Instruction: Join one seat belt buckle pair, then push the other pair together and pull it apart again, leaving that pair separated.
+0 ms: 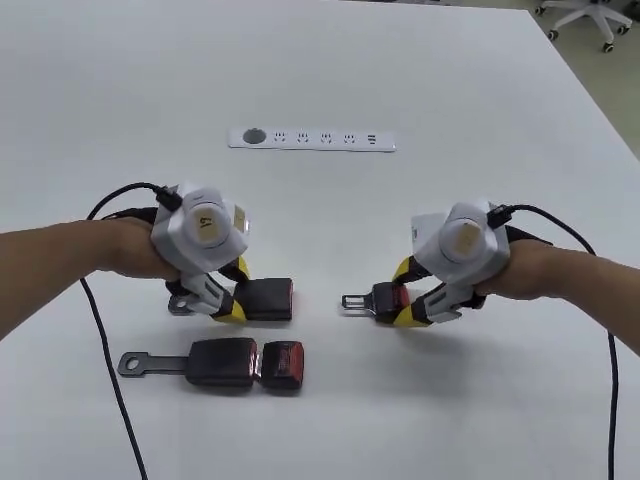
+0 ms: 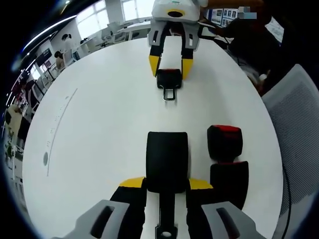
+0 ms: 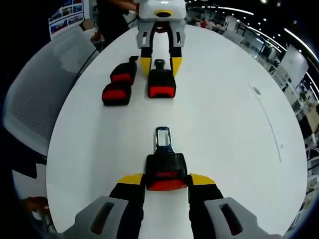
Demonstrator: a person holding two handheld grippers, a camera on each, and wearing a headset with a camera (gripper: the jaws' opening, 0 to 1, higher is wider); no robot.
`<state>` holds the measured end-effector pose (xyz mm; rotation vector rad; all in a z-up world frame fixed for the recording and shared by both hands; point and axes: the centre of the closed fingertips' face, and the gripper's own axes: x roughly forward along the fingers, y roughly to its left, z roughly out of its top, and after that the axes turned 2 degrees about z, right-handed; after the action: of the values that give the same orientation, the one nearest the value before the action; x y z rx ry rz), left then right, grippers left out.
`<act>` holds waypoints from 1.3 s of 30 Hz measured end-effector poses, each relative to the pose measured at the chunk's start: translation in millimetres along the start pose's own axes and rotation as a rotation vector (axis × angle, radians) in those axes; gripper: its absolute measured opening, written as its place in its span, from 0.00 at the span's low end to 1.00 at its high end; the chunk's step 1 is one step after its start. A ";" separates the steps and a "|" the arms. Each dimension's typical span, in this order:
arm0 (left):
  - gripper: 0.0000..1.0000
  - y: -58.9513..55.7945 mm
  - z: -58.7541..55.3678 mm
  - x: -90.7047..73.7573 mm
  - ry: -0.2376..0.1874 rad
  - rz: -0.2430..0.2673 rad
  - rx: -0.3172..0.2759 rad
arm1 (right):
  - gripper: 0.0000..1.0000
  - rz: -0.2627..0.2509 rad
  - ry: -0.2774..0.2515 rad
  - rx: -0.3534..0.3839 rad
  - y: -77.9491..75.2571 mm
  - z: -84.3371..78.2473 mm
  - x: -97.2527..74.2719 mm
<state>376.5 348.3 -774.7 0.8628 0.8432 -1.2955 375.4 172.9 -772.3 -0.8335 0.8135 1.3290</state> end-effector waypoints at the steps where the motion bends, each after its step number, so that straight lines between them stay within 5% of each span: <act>1: 0.32 -0.4 0.0 0.3 0.000 0.000 0.003 | 0.30 0.001 0.001 0.002 0.7 0.4 -0.3; 39: 0.31 0.5 -0.6 1.8 0.010 -0.002 0.005 | 0.30 0.004 -0.040 0.002 2.9 32.0 18.3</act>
<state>377.1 348.0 -776.6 0.8730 0.8497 -1.2965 374.7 209.9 -773.0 -0.8014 0.7850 1.3438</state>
